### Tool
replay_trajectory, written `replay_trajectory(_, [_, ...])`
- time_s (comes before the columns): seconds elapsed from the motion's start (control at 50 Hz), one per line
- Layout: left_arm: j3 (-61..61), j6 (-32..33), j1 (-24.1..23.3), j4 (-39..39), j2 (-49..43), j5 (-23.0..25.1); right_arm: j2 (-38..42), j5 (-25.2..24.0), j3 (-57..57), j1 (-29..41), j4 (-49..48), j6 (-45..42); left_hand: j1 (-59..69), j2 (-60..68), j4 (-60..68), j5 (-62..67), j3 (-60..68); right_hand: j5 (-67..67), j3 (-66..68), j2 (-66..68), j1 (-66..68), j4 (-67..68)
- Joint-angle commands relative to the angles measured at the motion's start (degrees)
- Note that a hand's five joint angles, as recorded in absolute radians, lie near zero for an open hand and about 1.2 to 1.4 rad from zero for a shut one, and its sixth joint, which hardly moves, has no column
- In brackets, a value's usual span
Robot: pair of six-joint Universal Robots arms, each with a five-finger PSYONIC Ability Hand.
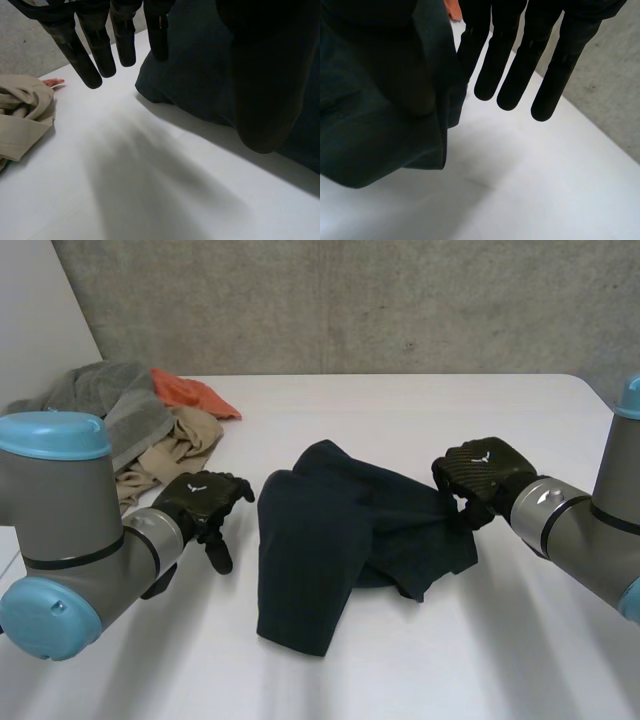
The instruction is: Fold the laundry.
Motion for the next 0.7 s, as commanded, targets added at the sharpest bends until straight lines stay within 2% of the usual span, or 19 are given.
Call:
replay_trajectory(0.02, [3.5, 0.6, -0.3, 0.6, 1.6, 5.0, 3.2, -4.4, 0.4, -1.4, 1.1, 4.5, -9.8, -9.1, -9.0, -8.4, -9.2, 26.5, 26.2, 25.8, 26.2, 26.1])
replay_trajectory(0.16, [6.8, 0.6, 0.2, 2.3, -1.8, 4.6, 1.1, -7.0, 0.4, -2.0, 2.4, 9.2, -9.8, -9.1, -9.0, -8.4, -9.2, 26.5, 26.2, 25.8, 26.2, 26.1])
replay_trajectory(0.24, [12.9, 0.7, 0.1, 2.3, -7.4, 5.0, 0.8, -7.5, 0.3, -2.7, 2.5, 10.0, -9.8, -9.1, -9.0, -8.4, -9.2, 26.5, 26.2, 25.8, 26.2, 26.1])
replay_trajectory(0.32, [20.8, 1.7, -0.3, -1.1, -15.3, 6.5, 1.4, -7.5, 0.4, -2.7, 2.5, 9.9, -8.5, -7.8, -7.7, -7.1, -7.9, 26.5, 26.2, 25.8, 26.2, 26.1])
replay_trajectory(0.36, [23.3, 2.6, -0.4, -3.0, -17.7, 6.6, 1.5, -7.5, 0.5, -2.6, 2.5, 9.9, 1.9, 2.6, 2.7, 3.3, 2.5, 26.5, 26.2, 25.8, 26.2, 26.1])
replay_trajectory(0.38, [25.6, 3.7, -0.4, -4.9, -19.5, 6.5, 1.5, -7.5, 0.6, -2.6, 2.6, 9.9, 17.3, 18.0, 18.1, 18.7, 17.9, 26.5, 26.2, 25.8, 26.2, 26.1])
replay_trajectory(0.42, [28.0, 4.5, -0.3, -6.5, -20.4, 6.4, 1.5, -7.5, 0.6, -2.5, 2.6, 10.0, 38.9, 39.6, 39.7, 40.3, 39.5, 26.5, 26.2, 25.8, 26.2, 26.1])
replay_trajectory(0.44, [30.1, 4.9, -0.4, -7.5, -20.6, 6.2, 1.1, -7.5, 0.7, -2.5, 2.6, 10.1, 59.9, 60.7, 60.8, 61.4, 60.5, 26.5, 26.2, 25.8, 26.2, 26.1])
replay_trajectory(0.48, [32.2, 4.8, -0.6, -7.7, -20.3, 5.9, 1.0, -7.6, 0.8, -2.5, 2.6, 10.2, 60.2, 60.9, 61.0, 61.6, 60.8, 26.5, 26.2, 25.8, 26.2, 26.1])
replay_trajectory(0.58, [41.0, 3.8, -2.7, -5.0, -16.6, 3.3, -0.7, -8.0, 0.6, -2.5, 2.6, 11.2, 60.2, 60.9, 61.0, 61.6, 60.8, -43.5, -43.8, -44.2, -43.8, -43.9])
replay_trajectory(0.7, [49.4, 3.9, -6.0, 0.4, -13.5, 1.1, -3.5, -8.0, -0.6, -4.4, 3.4, 14.2, 60.2, 60.9, 61.0, 61.6, 60.8, -43.5, -43.8, -44.2, -43.8, -43.9])
